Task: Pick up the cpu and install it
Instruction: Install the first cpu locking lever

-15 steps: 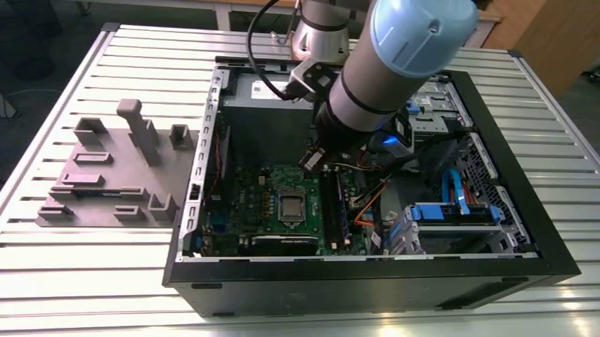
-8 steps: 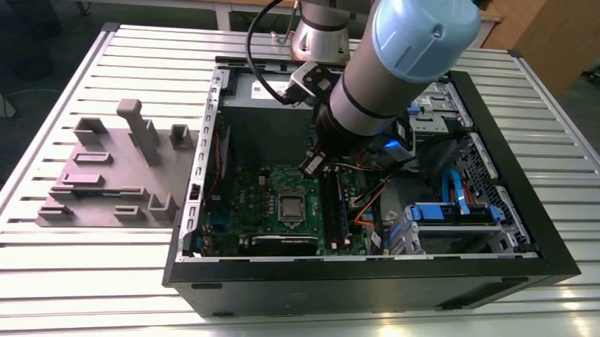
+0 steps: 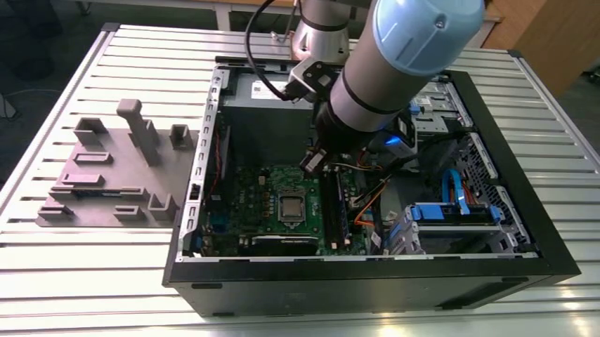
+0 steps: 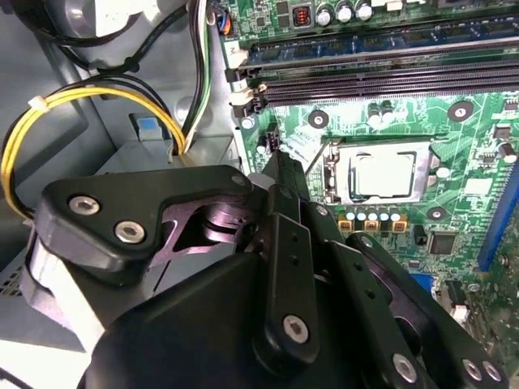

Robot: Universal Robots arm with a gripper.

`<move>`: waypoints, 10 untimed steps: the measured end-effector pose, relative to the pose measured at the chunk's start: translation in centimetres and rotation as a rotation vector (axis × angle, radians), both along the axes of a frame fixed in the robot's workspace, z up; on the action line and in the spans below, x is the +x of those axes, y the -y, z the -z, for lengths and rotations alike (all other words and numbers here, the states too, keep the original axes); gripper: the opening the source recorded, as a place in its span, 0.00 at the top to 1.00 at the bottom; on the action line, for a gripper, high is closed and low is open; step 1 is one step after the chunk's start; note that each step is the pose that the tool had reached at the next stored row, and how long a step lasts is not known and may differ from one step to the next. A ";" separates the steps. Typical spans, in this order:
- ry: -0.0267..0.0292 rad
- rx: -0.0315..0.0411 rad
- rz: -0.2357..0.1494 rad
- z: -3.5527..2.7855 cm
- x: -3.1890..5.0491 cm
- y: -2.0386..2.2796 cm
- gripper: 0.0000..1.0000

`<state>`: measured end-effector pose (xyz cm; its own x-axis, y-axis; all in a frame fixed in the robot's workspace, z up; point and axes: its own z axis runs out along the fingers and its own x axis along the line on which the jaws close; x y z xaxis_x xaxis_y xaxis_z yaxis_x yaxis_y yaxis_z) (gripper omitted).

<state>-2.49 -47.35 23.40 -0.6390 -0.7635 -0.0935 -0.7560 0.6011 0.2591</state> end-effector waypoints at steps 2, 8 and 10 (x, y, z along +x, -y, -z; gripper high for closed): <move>0.0012 0.0001 0.000 -0.33 -0.01 0.00 0.90; 0.0070 0.0002 -0.017 -0.63 -0.16 0.08 0.90; 0.0079 -0.0001 -0.029 -0.63 -0.17 0.10 0.90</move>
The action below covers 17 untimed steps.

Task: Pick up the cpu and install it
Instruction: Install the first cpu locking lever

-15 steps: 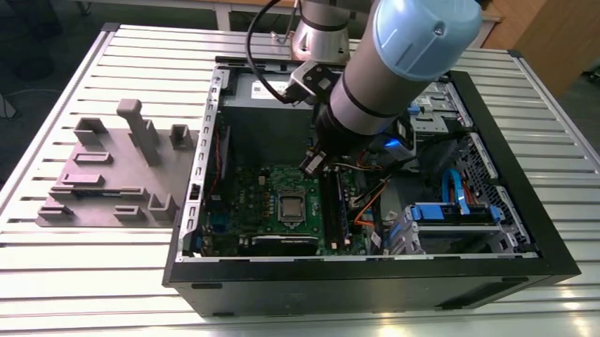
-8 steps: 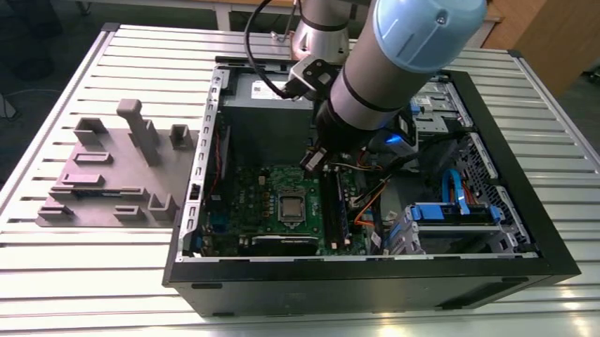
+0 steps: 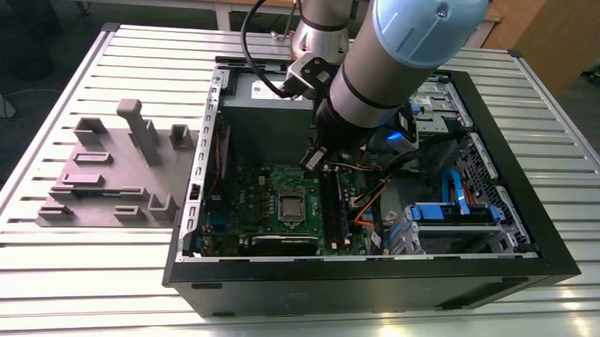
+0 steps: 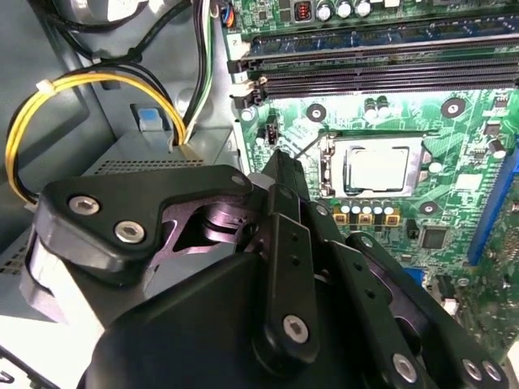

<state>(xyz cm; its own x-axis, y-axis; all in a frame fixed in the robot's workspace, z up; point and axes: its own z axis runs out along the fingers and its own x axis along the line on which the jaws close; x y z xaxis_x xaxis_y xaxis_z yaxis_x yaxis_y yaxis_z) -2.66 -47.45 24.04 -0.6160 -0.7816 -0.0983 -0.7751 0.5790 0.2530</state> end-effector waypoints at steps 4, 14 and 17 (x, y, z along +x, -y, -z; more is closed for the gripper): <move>0.0000 0.0001 0.000 0.01 0.24 0.00 0.90; 0.0004 0.0001 0.002 0.30 0.40 -0.88 0.90; 0.0007 0.0003 0.002 0.51 0.41 -1.00 0.90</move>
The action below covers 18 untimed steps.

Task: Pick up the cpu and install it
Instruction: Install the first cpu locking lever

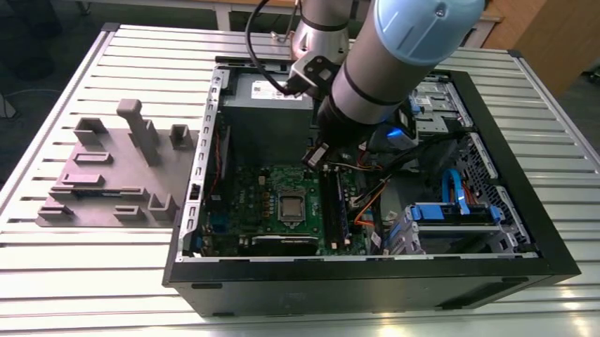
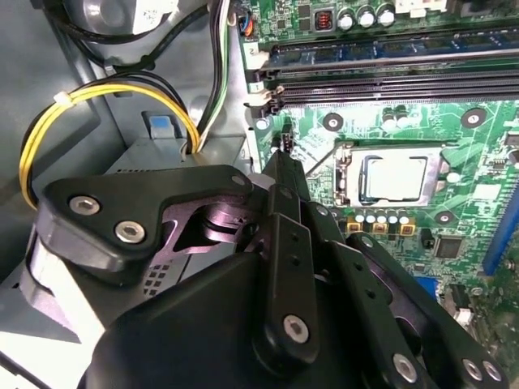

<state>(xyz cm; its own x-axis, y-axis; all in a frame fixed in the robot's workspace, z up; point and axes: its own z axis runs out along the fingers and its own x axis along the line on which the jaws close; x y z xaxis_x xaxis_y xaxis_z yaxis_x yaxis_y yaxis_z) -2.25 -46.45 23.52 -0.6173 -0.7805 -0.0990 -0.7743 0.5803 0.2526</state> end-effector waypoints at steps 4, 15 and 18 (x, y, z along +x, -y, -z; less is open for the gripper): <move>0.0014 -0.0005 0.000 0.15 -0.01 -0.01 0.90; 0.0035 0.0001 0.000 0.41 -0.14 -0.10 0.90; 0.0052 0.0000 0.000 0.46 -0.31 -0.10 0.90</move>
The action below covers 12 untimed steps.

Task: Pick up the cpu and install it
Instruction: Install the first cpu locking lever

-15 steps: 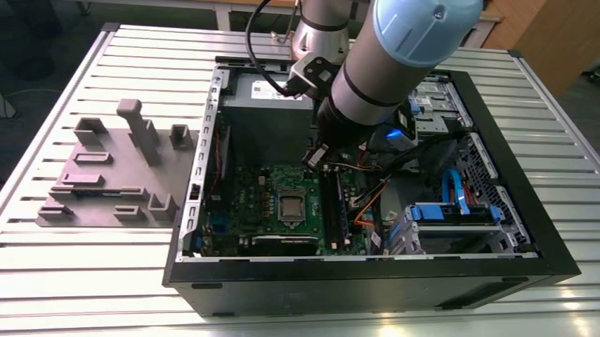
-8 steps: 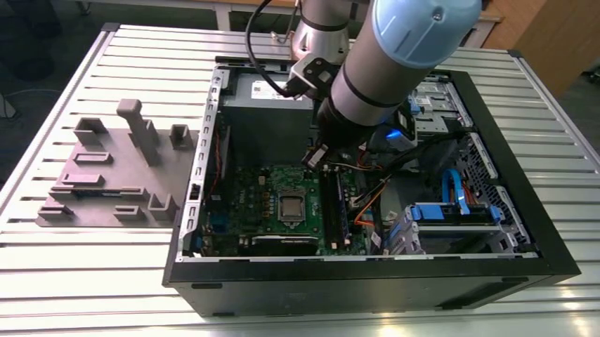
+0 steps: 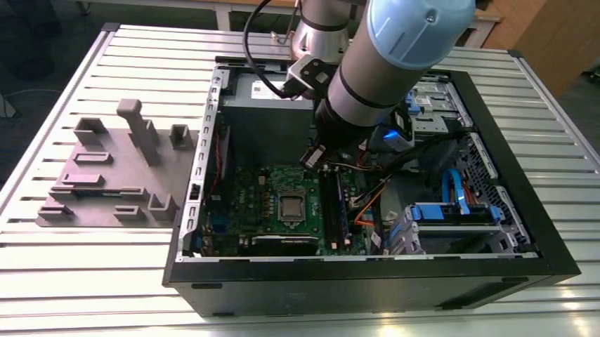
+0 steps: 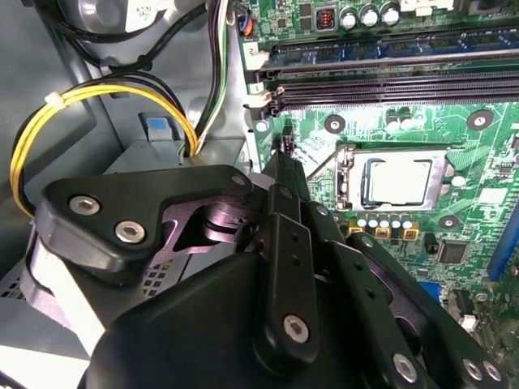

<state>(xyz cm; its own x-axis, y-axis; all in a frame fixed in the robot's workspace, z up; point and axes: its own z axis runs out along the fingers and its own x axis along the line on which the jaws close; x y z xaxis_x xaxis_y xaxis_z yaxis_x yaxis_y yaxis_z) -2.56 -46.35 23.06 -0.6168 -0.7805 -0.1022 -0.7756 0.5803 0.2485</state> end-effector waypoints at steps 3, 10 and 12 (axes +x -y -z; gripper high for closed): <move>0.0038 0.0005 -0.003 0.03 -0.21 0.04 0.90; 0.0107 -0.0014 -0.026 0.02 -0.33 0.45 0.90; 0.0131 -0.0015 -0.031 0.01 -0.37 0.57 0.90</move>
